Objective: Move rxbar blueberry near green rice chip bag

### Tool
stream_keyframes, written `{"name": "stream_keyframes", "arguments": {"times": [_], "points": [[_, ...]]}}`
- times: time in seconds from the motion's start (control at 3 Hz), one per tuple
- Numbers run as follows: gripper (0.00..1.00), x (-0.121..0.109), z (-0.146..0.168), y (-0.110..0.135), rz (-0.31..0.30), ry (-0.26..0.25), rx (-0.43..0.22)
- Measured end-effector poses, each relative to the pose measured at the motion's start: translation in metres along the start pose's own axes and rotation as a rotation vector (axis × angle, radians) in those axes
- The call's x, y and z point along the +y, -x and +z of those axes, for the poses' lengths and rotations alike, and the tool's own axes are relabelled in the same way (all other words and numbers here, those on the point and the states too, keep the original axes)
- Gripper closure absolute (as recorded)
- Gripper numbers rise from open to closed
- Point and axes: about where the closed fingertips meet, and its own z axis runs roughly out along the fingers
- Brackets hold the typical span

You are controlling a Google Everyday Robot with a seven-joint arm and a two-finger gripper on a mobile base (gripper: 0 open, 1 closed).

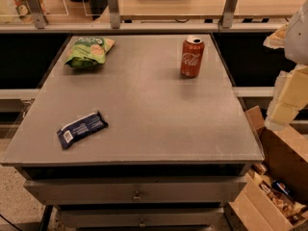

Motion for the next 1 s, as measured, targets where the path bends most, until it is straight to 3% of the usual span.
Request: {"name": "stream_keyframes", "arguments": {"times": [0.33, 0.67, 1.0], "points": [[0.00, 0.000, 0.000, 0.000, 0.000, 0.000, 0.000], [0.00, -0.003, 0.011, 0.027, -0.007, 0.011, -0.068], [0.00, -0.003, 0.037, 0.079, -0.034, 0.058, -0.141]]}}
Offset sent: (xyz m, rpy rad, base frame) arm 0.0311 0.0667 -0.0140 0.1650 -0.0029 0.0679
